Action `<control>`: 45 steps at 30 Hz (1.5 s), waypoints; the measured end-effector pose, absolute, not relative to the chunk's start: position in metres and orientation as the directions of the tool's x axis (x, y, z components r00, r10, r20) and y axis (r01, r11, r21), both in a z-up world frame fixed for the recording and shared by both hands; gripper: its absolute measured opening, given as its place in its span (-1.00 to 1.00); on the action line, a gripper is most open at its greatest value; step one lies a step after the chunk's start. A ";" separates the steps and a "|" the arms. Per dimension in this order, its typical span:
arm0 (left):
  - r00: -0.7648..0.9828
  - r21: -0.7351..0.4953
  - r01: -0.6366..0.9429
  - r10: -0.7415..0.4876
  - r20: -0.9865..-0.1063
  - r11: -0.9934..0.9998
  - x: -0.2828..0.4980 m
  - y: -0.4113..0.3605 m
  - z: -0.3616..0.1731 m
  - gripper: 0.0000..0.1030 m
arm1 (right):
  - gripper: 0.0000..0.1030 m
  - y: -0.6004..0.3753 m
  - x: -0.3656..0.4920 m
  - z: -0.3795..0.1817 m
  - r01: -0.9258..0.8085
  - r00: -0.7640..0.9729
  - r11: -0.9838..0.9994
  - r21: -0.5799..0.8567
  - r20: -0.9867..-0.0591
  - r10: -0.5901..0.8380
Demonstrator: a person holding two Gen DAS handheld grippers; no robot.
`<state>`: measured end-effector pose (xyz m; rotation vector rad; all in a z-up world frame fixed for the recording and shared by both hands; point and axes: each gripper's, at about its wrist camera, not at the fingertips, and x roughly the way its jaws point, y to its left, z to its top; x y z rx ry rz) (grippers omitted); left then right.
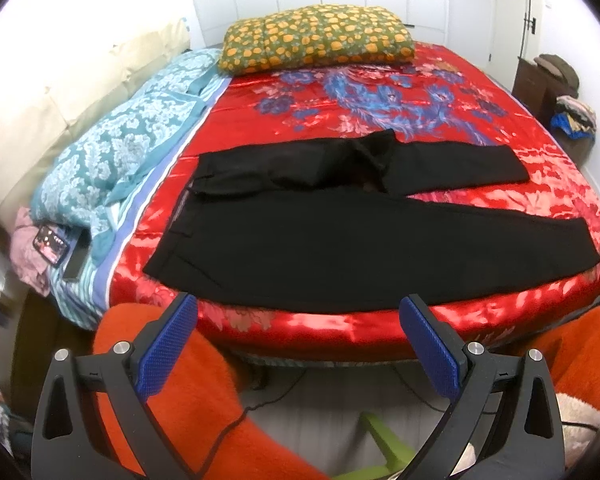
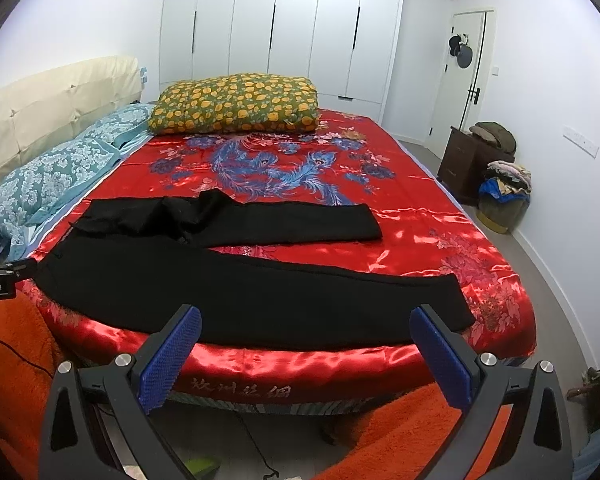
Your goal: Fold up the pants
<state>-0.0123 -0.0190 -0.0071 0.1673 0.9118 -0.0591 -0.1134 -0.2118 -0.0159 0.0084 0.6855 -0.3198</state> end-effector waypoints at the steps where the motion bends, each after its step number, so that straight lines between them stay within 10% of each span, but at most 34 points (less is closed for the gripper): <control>1: 0.612 0.121 0.123 0.021 -0.791 0.985 -0.012 -0.020 -0.008 0.97 | 1.00 -0.212 -0.114 -0.016 0.295 0.725 0.951 -0.096 -0.625 -0.288; 45: 0.583 0.115 0.168 -0.005 -0.812 0.979 -0.007 -0.029 -0.026 0.97 | 1.00 -0.189 -0.100 -0.022 0.162 0.725 0.981 -0.103 -0.662 -0.189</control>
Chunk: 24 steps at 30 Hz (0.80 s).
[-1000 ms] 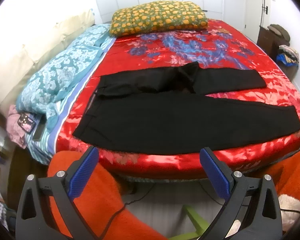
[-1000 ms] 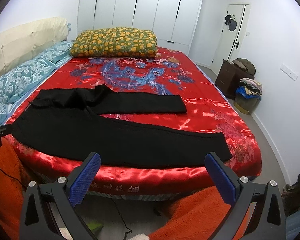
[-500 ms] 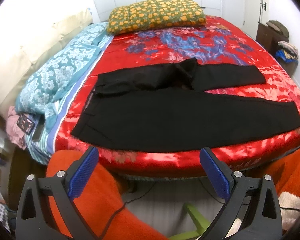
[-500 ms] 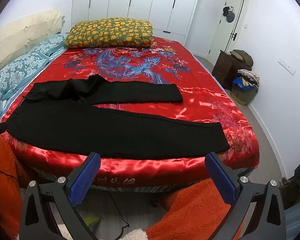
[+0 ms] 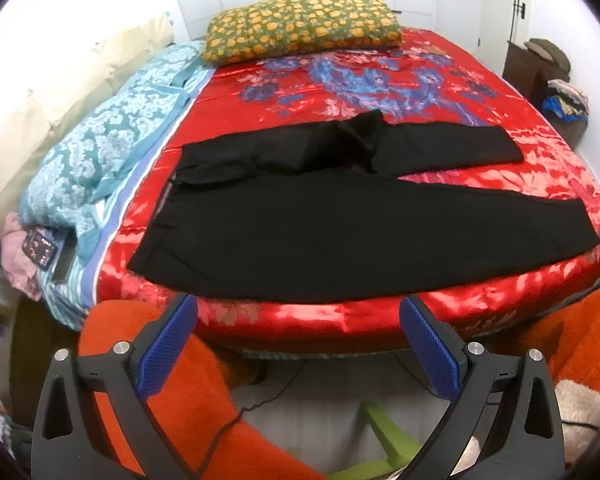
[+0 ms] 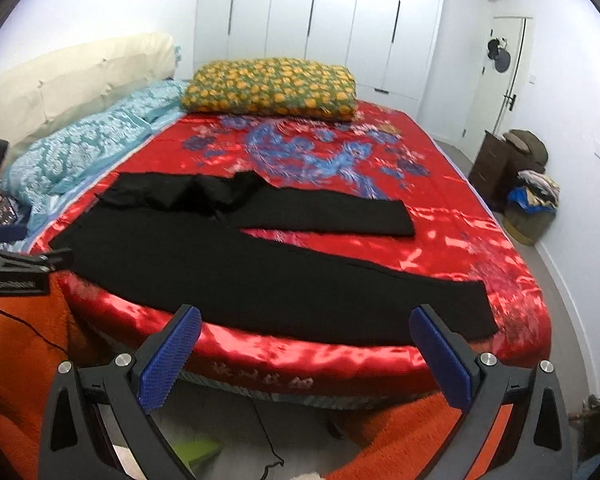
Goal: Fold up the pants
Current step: 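Reach the right tool to a black trouser leg hem and close on it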
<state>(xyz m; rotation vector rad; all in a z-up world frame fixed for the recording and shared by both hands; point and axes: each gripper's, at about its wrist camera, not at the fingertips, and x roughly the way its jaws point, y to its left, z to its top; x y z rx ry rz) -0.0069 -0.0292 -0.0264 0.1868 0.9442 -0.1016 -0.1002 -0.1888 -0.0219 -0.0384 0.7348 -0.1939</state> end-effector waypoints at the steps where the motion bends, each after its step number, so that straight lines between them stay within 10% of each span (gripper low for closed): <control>1: 0.585 0.108 0.166 -0.010 -0.811 0.980 -0.005 -0.029 -0.026 0.97 | 1.00 -0.188 -0.099 -0.020 0.157 0.734 0.983 -0.098 -0.654 -0.183; 12: 0.705 0.057 0.224 -0.121 -0.698 0.973 0.030 -0.027 -0.005 0.98 | 1.00 -0.200 -0.098 0.004 0.174 0.880 0.984 -0.039 -0.443 -0.173; 16: 0.696 -0.029 0.213 -0.173 -0.697 0.977 0.076 -0.025 -0.010 0.98 | 0.99 -0.235 -0.045 -0.045 0.164 0.718 0.981 0.105 -0.694 -0.045; 24: 0.621 0.035 0.177 -0.084 -0.779 0.984 0.130 -0.030 -0.111 0.98 | 1.00 -0.327 0.026 -0.051 0.031 0.772 0.954 0.297 -0.613 0.166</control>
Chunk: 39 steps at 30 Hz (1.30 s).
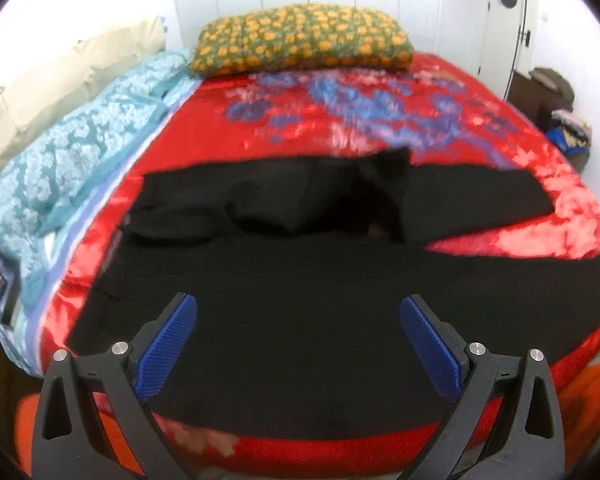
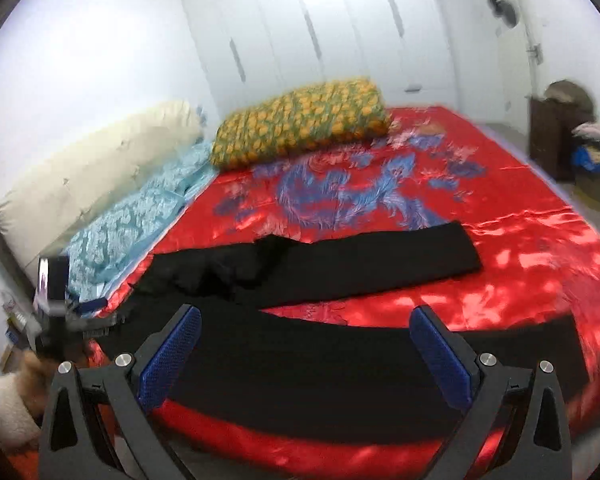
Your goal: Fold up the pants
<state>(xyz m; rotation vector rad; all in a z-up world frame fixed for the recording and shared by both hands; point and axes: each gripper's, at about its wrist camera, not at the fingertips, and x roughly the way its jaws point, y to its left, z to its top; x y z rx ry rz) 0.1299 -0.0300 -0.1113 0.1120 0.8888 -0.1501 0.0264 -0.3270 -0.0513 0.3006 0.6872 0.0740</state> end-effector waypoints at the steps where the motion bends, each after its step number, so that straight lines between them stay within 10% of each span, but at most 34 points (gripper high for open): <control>1: 0.604 0.023 0.185 -0.095 -0.792 0.982 0.129 -0.029 -0.122 0.98 | 1.00 -0.340 0.048 -0.065 0.030 0.718 0.946 0.323 -0.666 0.205; 10: 0.560 0.007 0.229 -0.126 -0.819 0.973 0.141 -0.028 -0.157 0.97 | 0.97 -0.508 0.229 -0.138 0.264 0.532 0.914 0.308 -0.837 0.129; 20: 0.505 0.033 0.245 -0.098 -0.857 0.969 0.151 -0.043 -0.179 0.97 | 0.50 -0.558 0.346 -0.212 0.243 0.347 0.954 0.174 -0.934 0.082; 24: 0.494 0.055 0.259 -0.083 -0.866 0.964 0.151 -0.048 -0.185 0.97 | -0.57 -0.557 0.350 -0.222 0.221 0.356 0.963 0.155 -0.932 0.068; 26: 0.491 0.055 0.263 -0.085 -0.867 0.963 0.151 -0.050 -0.185 0.97 | -0.80 -0.546 0.349 -0.206 0.151 0.377 0.986 0.066 -0.926 0.004; 35: 0.488 0.018 0.235 -0.102 -0.867 0.972 0.151 -0.056 -0.173 0.97 | -0.78 -0.597 0.369 -0.094 0.333 0.589 0.903 -0.271 -0.688 -0.424; 39: 0.454 -0.011 0.224 -0.114 -0.884 0.975 0.171 -0.059 -0.163 0.97 | -0.65 -0.620 0.377 -0.133 0.438 0.467 0.871 -0.221 -0.772 -0.431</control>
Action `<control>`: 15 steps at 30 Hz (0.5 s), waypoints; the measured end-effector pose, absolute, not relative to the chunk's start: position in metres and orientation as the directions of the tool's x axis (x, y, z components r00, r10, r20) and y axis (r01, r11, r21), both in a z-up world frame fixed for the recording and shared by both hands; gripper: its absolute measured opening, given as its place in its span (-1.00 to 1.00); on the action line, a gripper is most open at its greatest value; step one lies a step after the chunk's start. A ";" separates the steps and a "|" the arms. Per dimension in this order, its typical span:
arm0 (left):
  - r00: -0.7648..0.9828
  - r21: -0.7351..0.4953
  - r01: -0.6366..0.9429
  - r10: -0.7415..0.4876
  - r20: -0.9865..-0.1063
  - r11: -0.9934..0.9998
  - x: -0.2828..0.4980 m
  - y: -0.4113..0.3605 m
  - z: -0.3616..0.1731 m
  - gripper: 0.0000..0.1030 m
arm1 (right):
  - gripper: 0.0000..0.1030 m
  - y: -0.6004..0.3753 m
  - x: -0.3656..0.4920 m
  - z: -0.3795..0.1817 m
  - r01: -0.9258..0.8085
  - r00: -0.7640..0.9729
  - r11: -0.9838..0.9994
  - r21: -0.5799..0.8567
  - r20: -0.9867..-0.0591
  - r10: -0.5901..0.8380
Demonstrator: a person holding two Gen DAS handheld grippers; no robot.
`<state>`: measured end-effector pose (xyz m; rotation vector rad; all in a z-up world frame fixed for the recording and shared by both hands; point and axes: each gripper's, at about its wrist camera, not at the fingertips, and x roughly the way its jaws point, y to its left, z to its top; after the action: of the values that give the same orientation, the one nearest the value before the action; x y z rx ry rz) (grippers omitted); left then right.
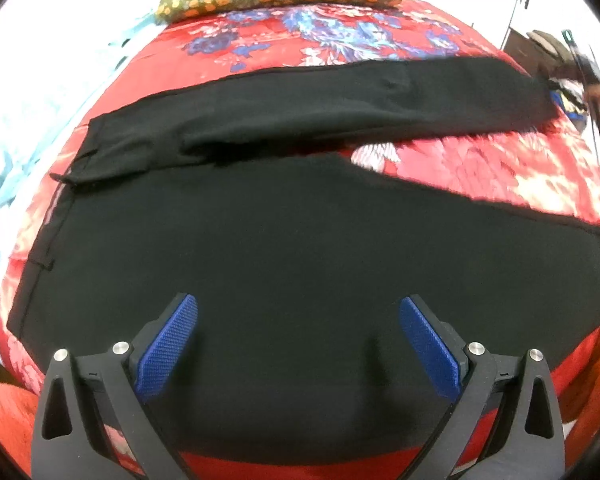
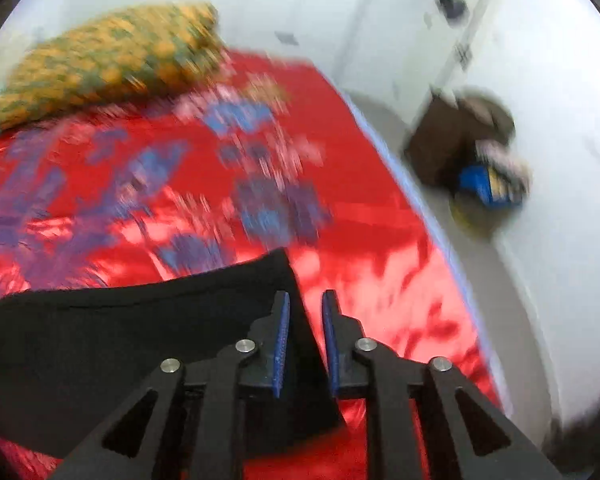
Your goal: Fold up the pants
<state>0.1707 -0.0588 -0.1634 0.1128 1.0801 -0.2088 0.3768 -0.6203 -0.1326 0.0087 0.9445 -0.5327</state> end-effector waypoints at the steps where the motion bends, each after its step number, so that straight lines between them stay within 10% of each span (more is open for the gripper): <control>1: 0.451 -0.023 0.221 -0.123 -0.884 0.975 0.180 -0.058 -0.159 0.97 | -0.65 -0.621 0.369 -0.141 0.452 0.479 0.879 -0.152 -0.790 -0.383; 7: 0.424 -0.043 0.225 -0.138 -0.895 0.974 0.300 -0.064 -0.148 0.98 | -0.65 -0.564 0.302 -0.160 0.409 0.557 0.912 0.035 -0.801 -0.219; 8: 0.407 -0.015 0.247 -0.118 -0.906 0.969 0.325 -0.072 -0.157 0.98 | -0.52 -0.547 0.287 -0.162 0.375 0.569 0.925 0.061 -0.803 -0.177; 11: 0.390 0.151 0.218 0.056 -0.919 0.964 0.382 -0.082 -0.201 0.97 | 1.00 -0.506 0.240 -0.158 0.308 0.628 0.936 0.171 -0.776 -0.066; 15: 0.372 0.162 0.062 0.128 -0.919 0.985 0.427 -0.056 -0.234 1.00 | 0.99 -0.464 0.177 -0.143 0.275 0.677 0.934 0.228 -0.736 -0.019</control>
<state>0.4270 -0.0560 -0.2338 0.1801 1.1903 0.0423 0.1771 -0.4639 -0.1428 0.3357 0.8144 -0.1689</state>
